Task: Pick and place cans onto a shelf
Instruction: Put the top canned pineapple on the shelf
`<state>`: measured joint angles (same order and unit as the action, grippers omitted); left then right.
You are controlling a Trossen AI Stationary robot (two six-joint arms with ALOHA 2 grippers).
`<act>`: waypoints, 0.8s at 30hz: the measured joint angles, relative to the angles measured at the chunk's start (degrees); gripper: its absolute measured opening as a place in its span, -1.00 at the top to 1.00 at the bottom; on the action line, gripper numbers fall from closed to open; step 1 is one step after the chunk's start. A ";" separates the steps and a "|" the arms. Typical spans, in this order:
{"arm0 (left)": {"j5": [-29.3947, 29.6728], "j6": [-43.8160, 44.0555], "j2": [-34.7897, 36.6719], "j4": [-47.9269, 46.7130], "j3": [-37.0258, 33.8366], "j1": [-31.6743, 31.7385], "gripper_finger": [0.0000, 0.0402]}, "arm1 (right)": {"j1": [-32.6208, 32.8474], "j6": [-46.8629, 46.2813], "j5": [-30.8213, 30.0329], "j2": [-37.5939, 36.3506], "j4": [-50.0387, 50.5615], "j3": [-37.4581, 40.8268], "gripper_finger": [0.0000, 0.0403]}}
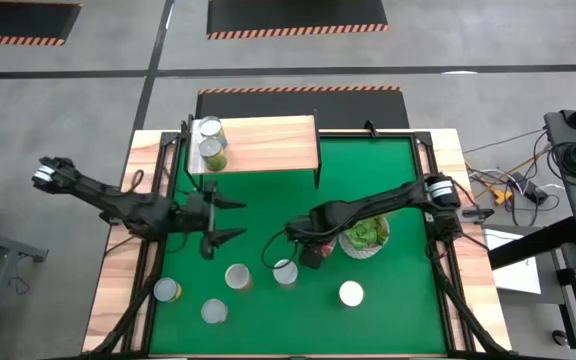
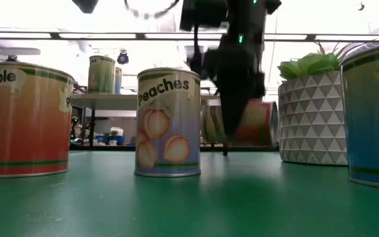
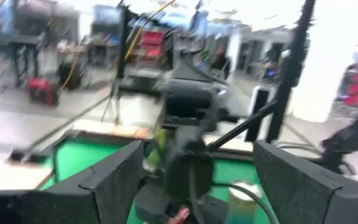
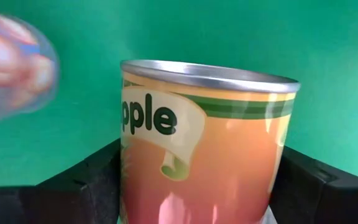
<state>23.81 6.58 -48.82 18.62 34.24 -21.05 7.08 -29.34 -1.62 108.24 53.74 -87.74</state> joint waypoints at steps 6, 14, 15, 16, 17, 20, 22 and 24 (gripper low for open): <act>-0.17 -7.02 5.11 2.24 0.00 -2.46 -0.42 | -0.05 -0.59 -7.70 -8.32 -0.53 -0.06 -0.51; 1.18 -11.44 7.87 1.76 -1.07 -2.55 -0.42 | -0.76 5.86 -13.66 -16.54 -20.19 -0.26 -0.49; 1.17 -11.44 8.25 1.78 -1.07 -2.55 -0.42 | -0.90 8.37 -13.97 -16.88 -24.56 -0.26 -0.49; 1.18 -11.44 8.69 1.86 -1.07 -2.55 -0.42 | -1.14 11.06 -14.57 -17.08 -28.92 -0.26 -0.49; 1.17 -11.36 9.20 1.93 -1.07 -2.55 -0.42 | -1.49 13.64 -15.34 -17.13 -32.88 -0.26 -0.49; 1.07 -8.48 11.06 0.21 -1.07 -2.59 -0.42 | -3.09 20.60 -18.26 -16.26 -42.23 -0.26 -0.49; 0.70 -6.50 12.64 -2.01 -1.14 -2.70 -0.42 | -4.41 24.27 -19.63 -14.77 -47.65 -0.15 -0.49; 0.58 -5.85 14.05 -3.59 -1.15 -2.79 -0.42 | -5.93 27.62 -19.55 -12.62 -54.72 0.00 -0.49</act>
<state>24.39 0.73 -34.77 15.03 33.09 -23.83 1.15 -1.72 -21.17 95.62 -0.98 -87.75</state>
